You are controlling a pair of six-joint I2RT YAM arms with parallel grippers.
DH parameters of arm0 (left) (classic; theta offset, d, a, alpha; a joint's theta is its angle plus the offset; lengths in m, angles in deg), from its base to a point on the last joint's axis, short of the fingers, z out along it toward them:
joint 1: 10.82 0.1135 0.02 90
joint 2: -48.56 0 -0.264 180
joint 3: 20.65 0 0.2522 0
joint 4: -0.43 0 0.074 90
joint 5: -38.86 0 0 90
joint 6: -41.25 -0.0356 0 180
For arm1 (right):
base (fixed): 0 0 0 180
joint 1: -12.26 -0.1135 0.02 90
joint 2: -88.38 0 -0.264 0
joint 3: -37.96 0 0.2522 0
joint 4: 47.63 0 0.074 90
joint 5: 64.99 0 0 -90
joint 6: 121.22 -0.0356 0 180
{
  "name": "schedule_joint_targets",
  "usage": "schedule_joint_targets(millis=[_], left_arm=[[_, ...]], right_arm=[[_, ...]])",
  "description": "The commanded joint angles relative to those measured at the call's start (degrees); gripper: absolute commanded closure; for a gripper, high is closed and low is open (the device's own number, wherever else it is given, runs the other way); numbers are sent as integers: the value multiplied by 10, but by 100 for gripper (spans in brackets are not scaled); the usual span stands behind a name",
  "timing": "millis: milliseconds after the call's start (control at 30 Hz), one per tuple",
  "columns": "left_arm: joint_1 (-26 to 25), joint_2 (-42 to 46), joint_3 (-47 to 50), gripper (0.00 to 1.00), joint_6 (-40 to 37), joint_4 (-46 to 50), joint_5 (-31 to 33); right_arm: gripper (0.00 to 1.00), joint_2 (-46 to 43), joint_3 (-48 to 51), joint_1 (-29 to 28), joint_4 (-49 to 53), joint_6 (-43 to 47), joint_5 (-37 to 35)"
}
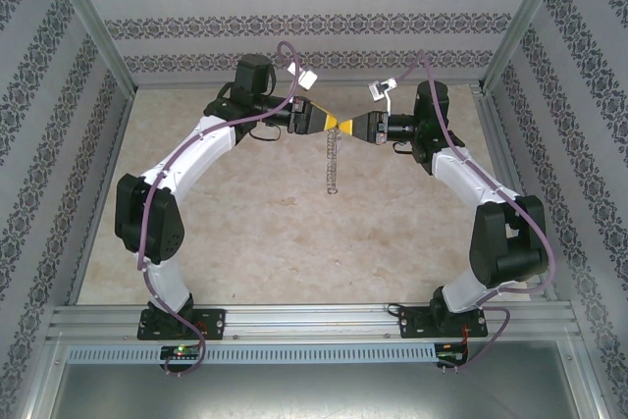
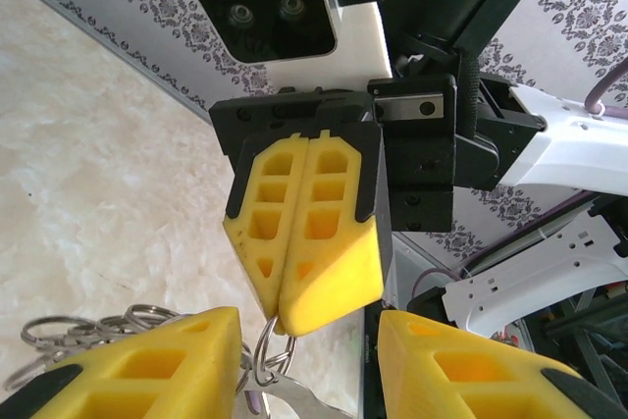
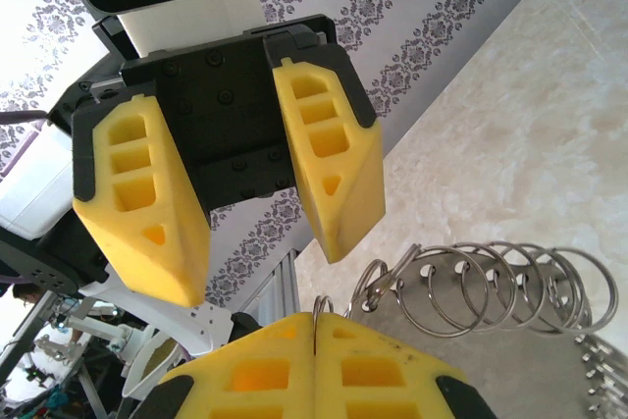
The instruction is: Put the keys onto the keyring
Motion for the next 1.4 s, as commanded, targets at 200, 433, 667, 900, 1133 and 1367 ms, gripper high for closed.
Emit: schedule_joint_targets(millis=[200,433,667,900,1133,1367], left_arm=[[-18,-14,8,59,4,-8,-29],[-20,-16,8,62,1,-5,-27],[-19,-18,11,78,11,-23,-35],[-20,-15,13,100,13,-32,-36],[-19,-12,14,100,46,-81,-40],[-19,-4,18,100,86,-131,-44]], right_arm=[[100,-3,-17,0,-24,18,-1],[100,-5,-15,0,-24,18,-1],[100,-1,-15,1,-24,18,-4],[100,-1,-16,1,-26,16,-5],[67,-30,0,16,-26,10,-23],[60,-69,48,41,-30,12,-41]])
